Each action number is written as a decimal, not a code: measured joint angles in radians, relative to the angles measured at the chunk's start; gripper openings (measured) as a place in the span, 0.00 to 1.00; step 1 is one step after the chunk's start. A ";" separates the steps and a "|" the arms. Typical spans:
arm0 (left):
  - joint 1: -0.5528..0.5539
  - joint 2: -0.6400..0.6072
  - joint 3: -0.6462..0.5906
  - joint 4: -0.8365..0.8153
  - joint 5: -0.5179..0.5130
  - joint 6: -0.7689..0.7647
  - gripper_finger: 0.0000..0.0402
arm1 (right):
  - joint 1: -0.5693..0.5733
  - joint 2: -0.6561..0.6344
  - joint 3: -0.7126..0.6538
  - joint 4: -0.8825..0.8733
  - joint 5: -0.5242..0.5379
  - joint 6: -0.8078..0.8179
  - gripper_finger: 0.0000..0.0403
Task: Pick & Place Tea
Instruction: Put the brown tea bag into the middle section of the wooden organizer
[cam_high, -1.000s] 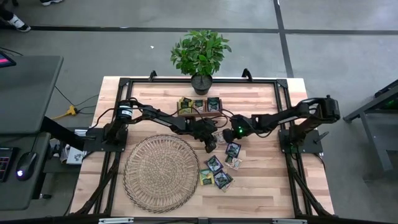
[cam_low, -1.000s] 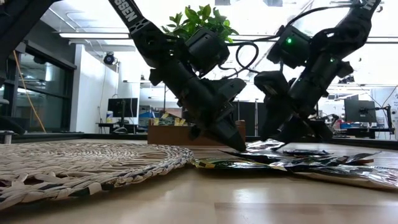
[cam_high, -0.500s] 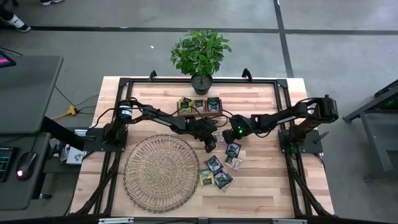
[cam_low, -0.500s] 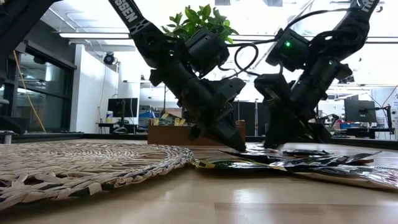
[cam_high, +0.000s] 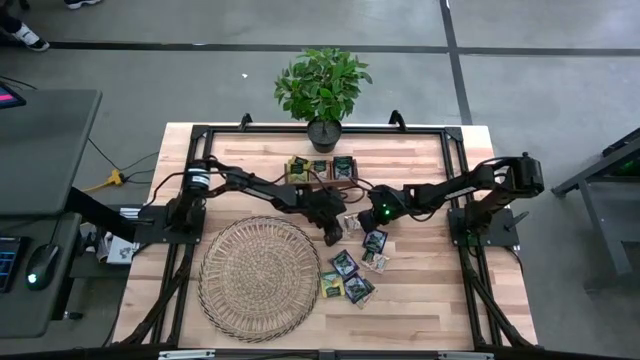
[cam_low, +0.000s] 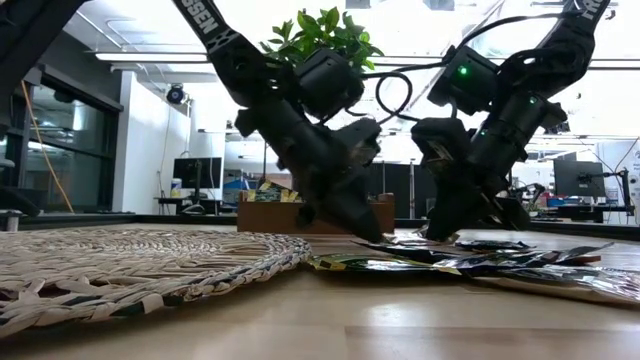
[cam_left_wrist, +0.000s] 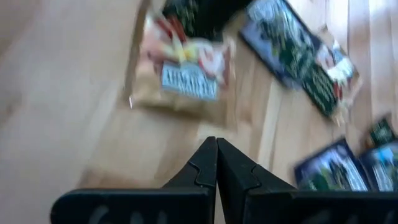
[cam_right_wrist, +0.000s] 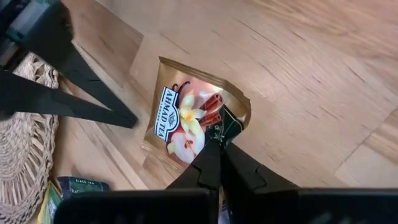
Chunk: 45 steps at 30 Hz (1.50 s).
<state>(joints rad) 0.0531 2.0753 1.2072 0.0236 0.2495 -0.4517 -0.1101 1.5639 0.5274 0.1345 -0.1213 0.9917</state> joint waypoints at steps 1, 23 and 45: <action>0.006 -0.012 -0.001 -0.017 0.007 0.002 0.00 | 0.000 0.000 0.000 0.000 0.002 -0.006 0.00; 0.019 -0.118 0.001 -0.179 0.137 0.123 0.00 | 0.029 -0.064 0.395 -0.744 0.055 -0.556 0.00; 0.018 -0.118 0.002 0.233 0.240 0.235 0.00 | 0.153 -0.067 0.507 -0.980 0.059 -0.697 0.00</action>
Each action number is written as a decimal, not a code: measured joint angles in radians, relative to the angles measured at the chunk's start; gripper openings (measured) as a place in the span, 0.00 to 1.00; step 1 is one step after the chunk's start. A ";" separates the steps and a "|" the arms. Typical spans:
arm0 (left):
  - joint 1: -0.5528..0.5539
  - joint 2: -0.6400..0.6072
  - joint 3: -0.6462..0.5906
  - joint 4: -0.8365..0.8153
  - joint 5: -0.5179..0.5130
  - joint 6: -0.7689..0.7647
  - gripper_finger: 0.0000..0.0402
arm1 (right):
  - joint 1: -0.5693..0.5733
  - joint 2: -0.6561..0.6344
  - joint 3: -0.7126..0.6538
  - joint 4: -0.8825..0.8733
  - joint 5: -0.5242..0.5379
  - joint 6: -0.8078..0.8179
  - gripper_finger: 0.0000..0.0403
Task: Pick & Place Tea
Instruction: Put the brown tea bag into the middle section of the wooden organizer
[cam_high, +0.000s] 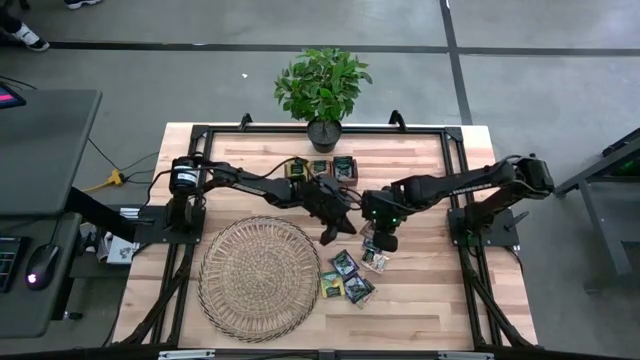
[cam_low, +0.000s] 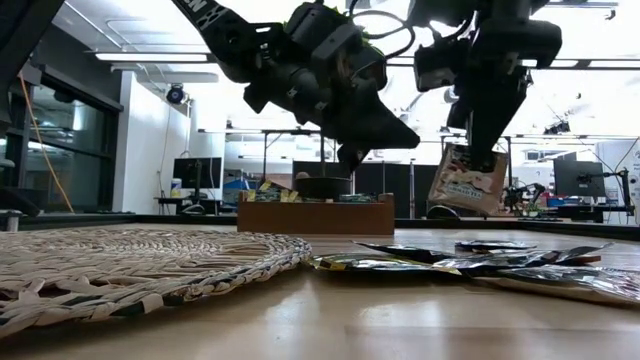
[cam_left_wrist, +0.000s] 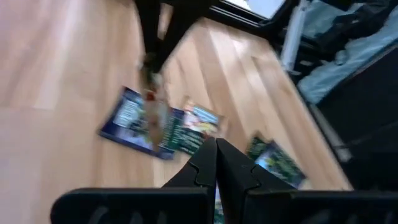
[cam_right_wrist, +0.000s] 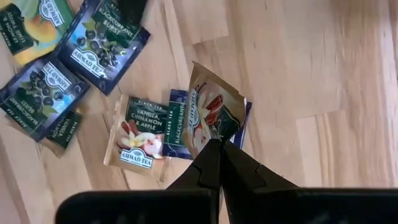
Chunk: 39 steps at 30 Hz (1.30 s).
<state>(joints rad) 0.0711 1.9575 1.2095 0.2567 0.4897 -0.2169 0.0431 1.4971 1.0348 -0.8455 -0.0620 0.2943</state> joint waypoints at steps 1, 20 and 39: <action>0.000 0.000 0.000 0.002 -0.017 0.017 0.00 | 0.003 0.000 0.000 0.001 0.000 0.007 0.00; -0.002 0.011 0.002 0.063 -0.089 0.095 0.33 | 0.017 0.001 -0.002 0.124 -0.014 0.019 0.00; -0.001 0.011 0.002 0.101 -0.132 0.078 0.17 | 0.017 0.001 -0.002 0.170 0.007 0.018 0.00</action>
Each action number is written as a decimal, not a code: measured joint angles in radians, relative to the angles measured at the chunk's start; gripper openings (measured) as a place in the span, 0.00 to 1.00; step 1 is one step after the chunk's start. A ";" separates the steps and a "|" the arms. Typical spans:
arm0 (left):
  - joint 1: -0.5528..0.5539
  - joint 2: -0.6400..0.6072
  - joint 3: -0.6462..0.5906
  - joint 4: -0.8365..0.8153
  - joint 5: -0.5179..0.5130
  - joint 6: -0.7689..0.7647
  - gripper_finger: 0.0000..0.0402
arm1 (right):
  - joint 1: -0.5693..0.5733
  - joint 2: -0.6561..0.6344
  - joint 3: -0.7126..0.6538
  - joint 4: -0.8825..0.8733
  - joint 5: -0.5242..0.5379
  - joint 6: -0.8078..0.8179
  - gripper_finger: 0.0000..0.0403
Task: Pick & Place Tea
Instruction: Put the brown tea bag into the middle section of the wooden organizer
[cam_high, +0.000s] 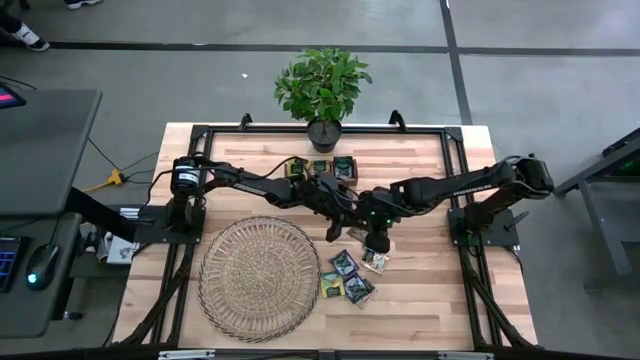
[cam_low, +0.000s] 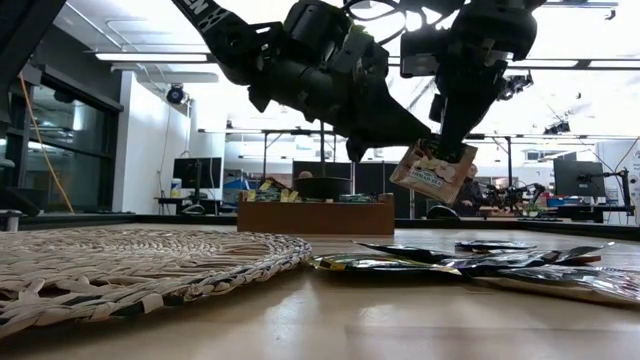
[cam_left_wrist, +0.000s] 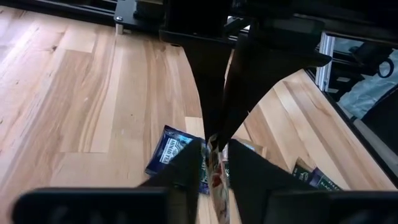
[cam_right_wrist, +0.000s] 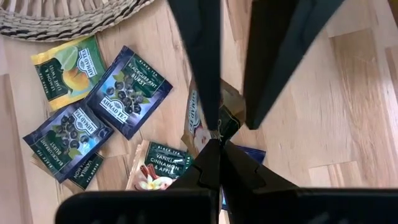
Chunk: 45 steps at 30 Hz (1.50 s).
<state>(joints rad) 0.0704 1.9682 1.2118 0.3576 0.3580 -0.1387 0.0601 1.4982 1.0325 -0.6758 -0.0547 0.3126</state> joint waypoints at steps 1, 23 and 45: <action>0.000 0.000 0.000 0.000 0.003 0.000 0.13 | 0.000 0.000 0.000 0.000 0.000 0.000 0.00; 0.001 0.002 0.000 -0.041 0.017 -0.032 0.00 | -0.001 0.001 0.000 0.016 -0.006 0.084 0.25; 0.152 -0.141 -0.098 -0.069 -0.113 -0.004 0.00 | 0.075 -0.317 0.000 -0.357 0.300 0.396 0.62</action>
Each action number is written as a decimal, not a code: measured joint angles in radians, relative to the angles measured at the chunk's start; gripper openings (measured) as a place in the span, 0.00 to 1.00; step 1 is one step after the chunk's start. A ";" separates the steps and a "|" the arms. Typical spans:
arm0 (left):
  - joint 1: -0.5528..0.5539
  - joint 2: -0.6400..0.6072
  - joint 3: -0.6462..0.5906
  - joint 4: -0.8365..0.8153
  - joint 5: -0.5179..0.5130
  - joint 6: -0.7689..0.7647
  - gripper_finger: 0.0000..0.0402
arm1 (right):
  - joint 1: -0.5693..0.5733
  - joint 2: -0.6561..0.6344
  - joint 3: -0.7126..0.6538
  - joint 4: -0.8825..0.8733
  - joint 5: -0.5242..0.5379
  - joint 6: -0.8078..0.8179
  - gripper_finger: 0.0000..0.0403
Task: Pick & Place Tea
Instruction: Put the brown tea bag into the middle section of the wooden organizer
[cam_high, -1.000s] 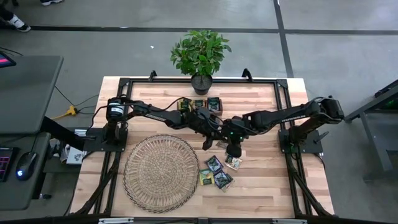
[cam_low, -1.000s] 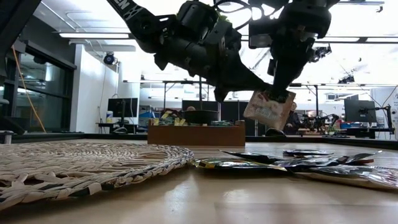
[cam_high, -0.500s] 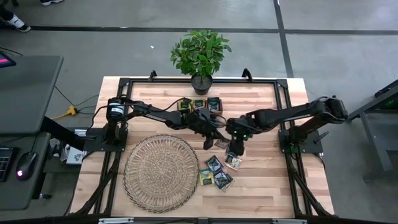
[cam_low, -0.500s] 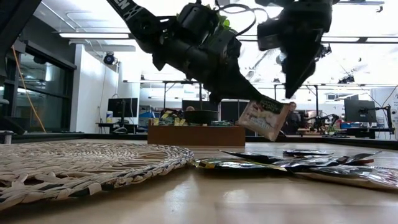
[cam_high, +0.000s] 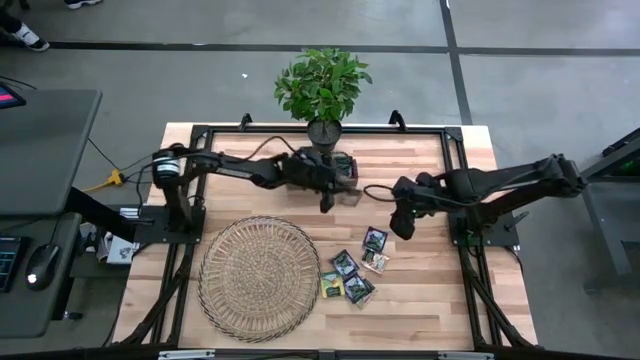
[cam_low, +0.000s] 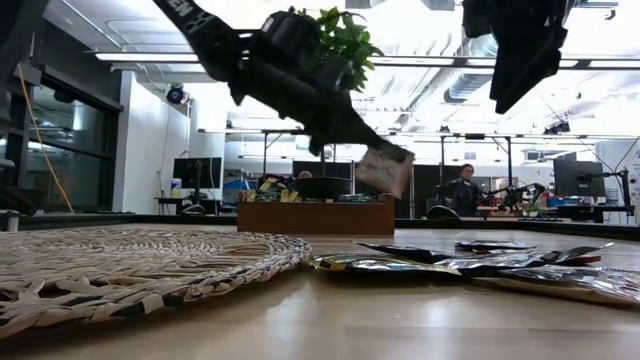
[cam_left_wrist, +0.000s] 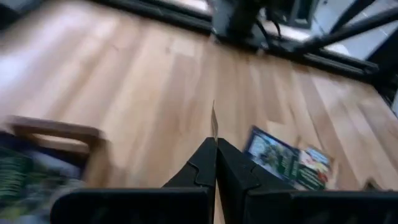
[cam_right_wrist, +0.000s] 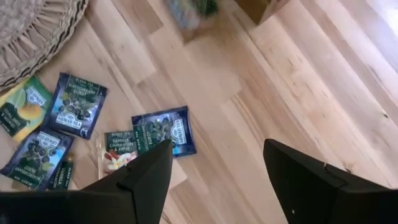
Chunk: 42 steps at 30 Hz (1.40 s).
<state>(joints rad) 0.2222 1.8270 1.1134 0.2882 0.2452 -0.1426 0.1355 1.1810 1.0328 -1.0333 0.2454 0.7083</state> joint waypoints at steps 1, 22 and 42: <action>0.009 -0.017 -0.019 0.020 -0.018 0.009 0.00 | 0.008 -0.003 0.000 -0.005 0.009 0.012 0.62; 0.172 -0.147 -0.330 0.310 -0.201 -0.073 0.00 | 0.051 -0.003 0.000 -0.001 0.070 0.055 0.62; 0.190 -0.147 -0.330 0.179 -0.299 -0.072 0.00 | 0.051 -0.002 0.000 0.004 0.078 0.052 0.62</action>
<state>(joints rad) 0.4126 1.6802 0.7830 0.4671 -0.0536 -0.2150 0.1864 1.1786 1.0328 -1.0297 0.3237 0.7601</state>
